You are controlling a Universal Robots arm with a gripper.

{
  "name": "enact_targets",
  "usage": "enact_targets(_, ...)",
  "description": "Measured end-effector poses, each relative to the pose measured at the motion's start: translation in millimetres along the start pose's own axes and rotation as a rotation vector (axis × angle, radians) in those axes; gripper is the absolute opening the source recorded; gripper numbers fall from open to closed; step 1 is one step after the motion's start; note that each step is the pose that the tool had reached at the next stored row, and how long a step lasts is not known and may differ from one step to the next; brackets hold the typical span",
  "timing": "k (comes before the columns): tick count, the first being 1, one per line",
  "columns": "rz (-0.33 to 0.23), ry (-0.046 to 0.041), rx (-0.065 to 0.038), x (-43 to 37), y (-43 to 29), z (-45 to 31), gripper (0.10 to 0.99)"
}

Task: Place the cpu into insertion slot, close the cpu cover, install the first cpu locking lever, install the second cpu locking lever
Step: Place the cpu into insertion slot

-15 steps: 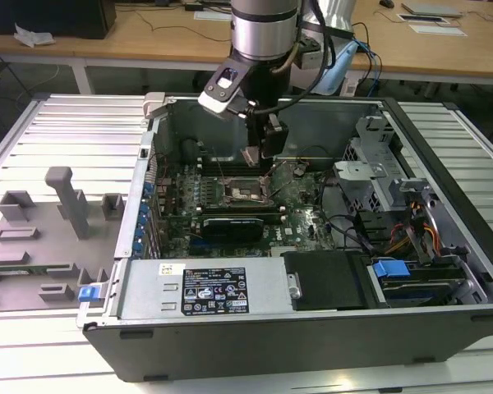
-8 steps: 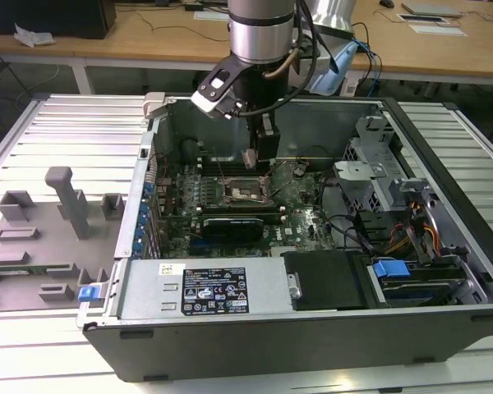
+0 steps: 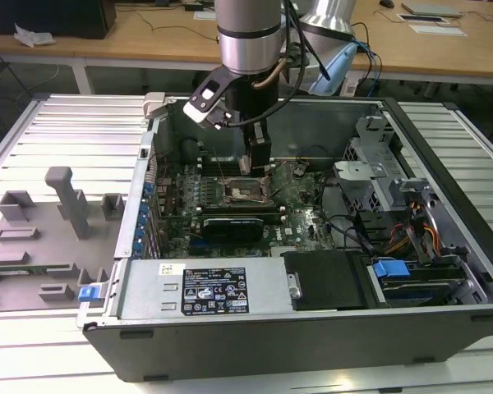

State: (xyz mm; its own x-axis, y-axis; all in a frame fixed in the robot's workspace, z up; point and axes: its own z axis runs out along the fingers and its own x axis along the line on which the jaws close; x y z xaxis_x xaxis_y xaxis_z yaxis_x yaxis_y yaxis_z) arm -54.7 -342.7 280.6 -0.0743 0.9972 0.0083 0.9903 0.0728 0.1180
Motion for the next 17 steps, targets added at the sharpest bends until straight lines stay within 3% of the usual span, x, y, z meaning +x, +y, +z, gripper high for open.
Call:
enact_targets(6, 0.015, -0.0019, 0.0, 0.3, -2.2, 6.5, 0.541)
enact_targets(14, 0.024, -0.003, 0.0, 0.9, -8.5, 25.5, 0.541)
enact_targets(17, 0.025, -0.0029, 0.0, 2.0, -10.7, 36.1, 0.541)
